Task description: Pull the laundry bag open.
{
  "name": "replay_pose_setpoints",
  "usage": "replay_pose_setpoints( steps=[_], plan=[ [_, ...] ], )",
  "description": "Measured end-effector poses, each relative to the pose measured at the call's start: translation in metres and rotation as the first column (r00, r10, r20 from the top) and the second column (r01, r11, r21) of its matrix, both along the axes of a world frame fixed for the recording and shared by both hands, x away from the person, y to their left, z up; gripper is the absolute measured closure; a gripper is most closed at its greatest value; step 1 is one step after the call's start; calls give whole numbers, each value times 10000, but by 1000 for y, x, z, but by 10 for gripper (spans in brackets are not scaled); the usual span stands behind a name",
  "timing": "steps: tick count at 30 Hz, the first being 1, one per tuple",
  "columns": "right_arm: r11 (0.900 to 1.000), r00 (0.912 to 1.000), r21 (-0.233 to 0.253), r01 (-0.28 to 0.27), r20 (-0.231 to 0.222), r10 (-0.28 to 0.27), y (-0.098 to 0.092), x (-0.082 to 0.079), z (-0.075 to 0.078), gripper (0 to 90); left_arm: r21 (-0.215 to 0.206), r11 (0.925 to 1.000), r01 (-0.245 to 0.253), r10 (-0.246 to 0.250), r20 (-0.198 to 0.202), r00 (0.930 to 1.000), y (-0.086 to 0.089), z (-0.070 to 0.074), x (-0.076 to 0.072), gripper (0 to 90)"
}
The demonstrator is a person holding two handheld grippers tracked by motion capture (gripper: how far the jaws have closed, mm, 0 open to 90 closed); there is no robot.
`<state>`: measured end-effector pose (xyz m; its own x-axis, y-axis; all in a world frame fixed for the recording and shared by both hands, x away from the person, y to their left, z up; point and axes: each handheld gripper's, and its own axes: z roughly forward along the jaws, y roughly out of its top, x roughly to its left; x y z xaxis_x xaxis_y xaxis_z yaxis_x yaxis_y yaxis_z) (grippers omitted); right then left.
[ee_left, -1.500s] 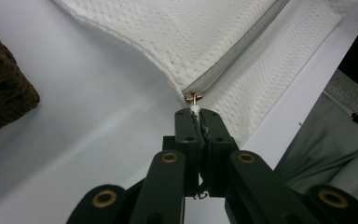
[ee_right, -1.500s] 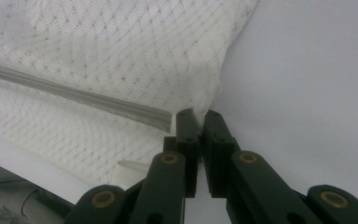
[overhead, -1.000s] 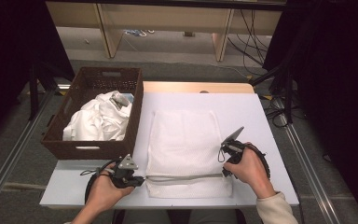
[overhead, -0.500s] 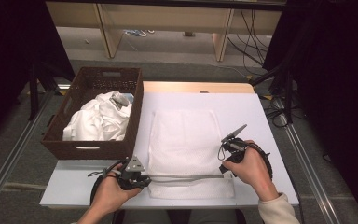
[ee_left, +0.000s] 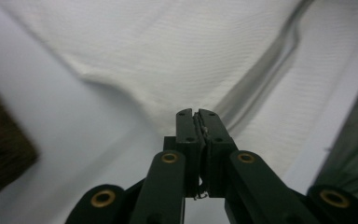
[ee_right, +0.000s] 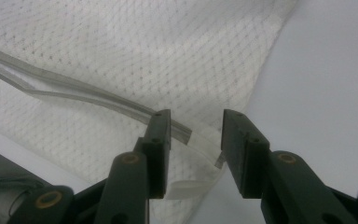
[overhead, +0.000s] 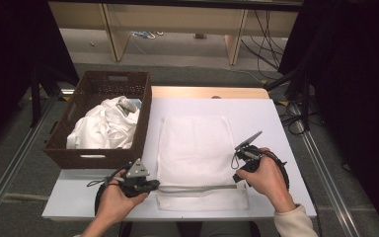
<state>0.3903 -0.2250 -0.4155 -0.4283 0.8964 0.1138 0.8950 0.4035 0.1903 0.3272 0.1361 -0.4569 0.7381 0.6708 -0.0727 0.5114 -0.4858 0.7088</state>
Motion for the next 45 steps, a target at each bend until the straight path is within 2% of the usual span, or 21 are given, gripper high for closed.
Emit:
replay_pose_setpoints(
  steps=[1, 2, 3, 4, 6, 10, 12, 13, 15, 18, 21, 24, 29, 30, 31, 32, 35, 36, 41, 44, 45],
  plan=[
    [10000, 10000, -36, -55, 17, 55, 0, 0, 0, 642, 145, 9998, -149, 148, 75, 9999, 5, -2, 2, 876],
    [9988, 9983, -41, -488, 315, 489, -2, 2, -1, 642, 121, 9995, -278, 278, -22, 9996, 8, -4, 4, 887],
    [9988, 9983, -41, -488, 315, 489, -2, 2, -1, 642, 121, 9995, -278, 278, -22, 9996, 8, -4, 4, 892],
    [9999, 9999, -10, -109, -37, 109, 1, 0, 0, 641, 274, 9990, -362, 362, -24, 9993, 12, -10, 7, 893],
    [10000, 10000, 55, -11, -3, 11, 3, -1, 0, 642, 502, 9983, -299, 299, -4, 9996, 12, -16, 9, 894],
    [9999, 9999, 27, -136, 72, 136, 2, 0, -1, 643, 560, 9981, -243, 245, -28, 9997, 7, -23, 12, 892],
    [9999, 9999, -117, -122, -86, 121, 2, 0, -1, 642, 542, 9983, -195, 183, 227, 9996, 4, -25, 16, 888],
    [9984, 9984, -128, -546, 142, 548, 0, 2, -2, 642, 519, 9985, -186, 172, 268, 9995, 3, -26, 17, 888],
    [9992, 9994, -183, -345, -88, 344, 1, 2, -2, 642, 570, 9983, -110, 97, 225, 9997, 2, -26, 18, 888],
    [9990, 9990, -137, -434, -64, 433, 1, 1, -1, 642, 743, 9972, 33, -44, 146, 9999, -2, -29, 20, 889],
    [9993, 9994, -120, -345, 8, 346, 0, 2, -1, 643, 803, 9967, 125, -130, 62, 9999, -3, -29, 18, 889],
    [9983, 9982, -6, -590, 129, 590, -2, 2, -2, 643, 734, 9972, 139, -137, -33, 9999, -2, -28, 11, 889],
    [9999, 9995, -4, -137, -299, 137, 3, 0, 0, 642, 475, 9984, 304, -292, -260, 9992, 0, -26, 2, 885],
    [9996, 9993, -36, -266, -248, 265, 3, 0, 0, 642, 358, 9986, 385, -375, -283, 9989, 0, -26, 0, 885],
    [9987, 9984, -16, -502, 261, 502, 1, 1, -3, 640, 263, 9988, 402, -393, -336, 9987, 0, -26, -2, 879],
    [9999, 9999, -88, -139, -95, 138, 4, -1, -1, 640, 69, 9989, 464, -461, -357, 9983, 1, -24, -6, 878],
    [9998, 9998, 8, -214, 36, 214, 4, -1, -2, 640, 19, 9985, 541, -540, -281, 9981, 1, -22, -7, 876],
    [9974, 9971, 21, -714, 258, 713, 2, 1, -4, 640, 13, 9990, 455, -454, -214, 9987, -2, -23, -9, 876],
    [9995, 9995, -33, -320, -35, 320, 7, -1, -4, 639, 434, 9976, 535, -539, 100, 9985, -14, -20, -15, 869],
    [9996, 9996, 11, -277, -44, 277, 7, -1, -4, 635, 337, 9960, 823, -828, 108, 9965, -20, -21, -15, 866],
    [9995, 9994, 1, -330, -37, 330, 7, -1, -4, 636, 273, 9974, 672, -673, 30, 9977, -21, -23, -15, 866]
  ],
)
